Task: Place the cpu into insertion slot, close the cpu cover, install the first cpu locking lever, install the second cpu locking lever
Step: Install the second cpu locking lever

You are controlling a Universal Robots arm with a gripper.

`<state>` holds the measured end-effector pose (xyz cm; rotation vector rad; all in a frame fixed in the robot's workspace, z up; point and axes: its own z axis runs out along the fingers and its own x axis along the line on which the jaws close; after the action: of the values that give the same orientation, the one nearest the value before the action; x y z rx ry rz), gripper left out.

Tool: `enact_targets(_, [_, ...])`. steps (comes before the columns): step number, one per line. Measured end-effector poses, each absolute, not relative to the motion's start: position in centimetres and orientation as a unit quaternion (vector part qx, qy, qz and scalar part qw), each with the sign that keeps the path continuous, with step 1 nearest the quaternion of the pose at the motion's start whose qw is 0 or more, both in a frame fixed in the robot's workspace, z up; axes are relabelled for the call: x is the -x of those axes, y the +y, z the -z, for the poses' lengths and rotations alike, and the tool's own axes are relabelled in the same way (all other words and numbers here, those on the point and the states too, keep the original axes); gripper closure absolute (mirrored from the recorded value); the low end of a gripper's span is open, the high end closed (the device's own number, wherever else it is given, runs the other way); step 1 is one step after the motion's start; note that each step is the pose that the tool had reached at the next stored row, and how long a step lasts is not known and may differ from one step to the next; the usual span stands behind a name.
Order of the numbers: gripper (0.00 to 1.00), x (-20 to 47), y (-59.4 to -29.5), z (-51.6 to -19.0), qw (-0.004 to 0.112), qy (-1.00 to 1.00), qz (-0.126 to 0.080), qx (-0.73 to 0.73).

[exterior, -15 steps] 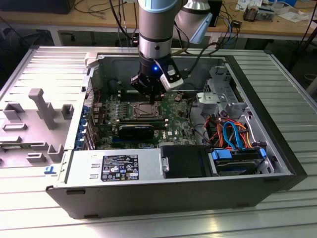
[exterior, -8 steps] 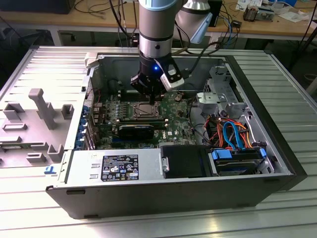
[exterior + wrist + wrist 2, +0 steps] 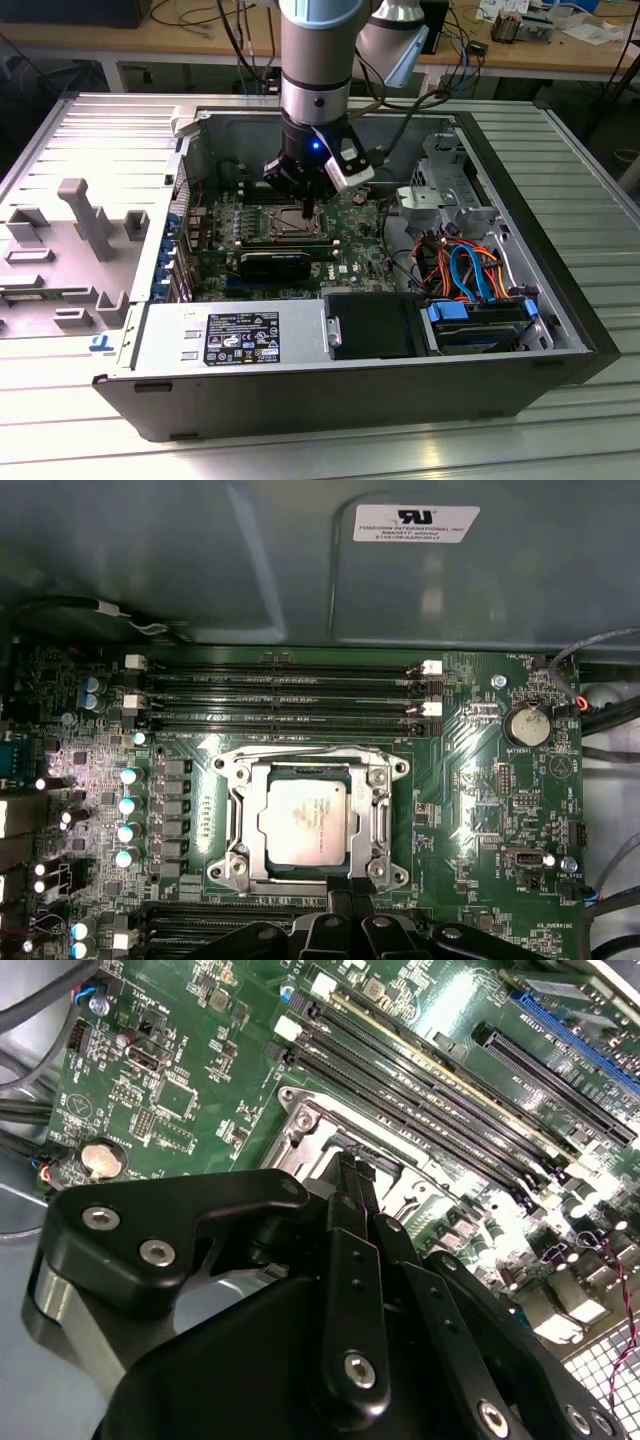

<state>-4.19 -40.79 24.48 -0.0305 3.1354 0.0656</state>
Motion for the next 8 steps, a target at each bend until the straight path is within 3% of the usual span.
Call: enact_targets(8, [0.89, 4.19, -40.83, -24.48, 0.003, 1.0, -0.021, 0.01])
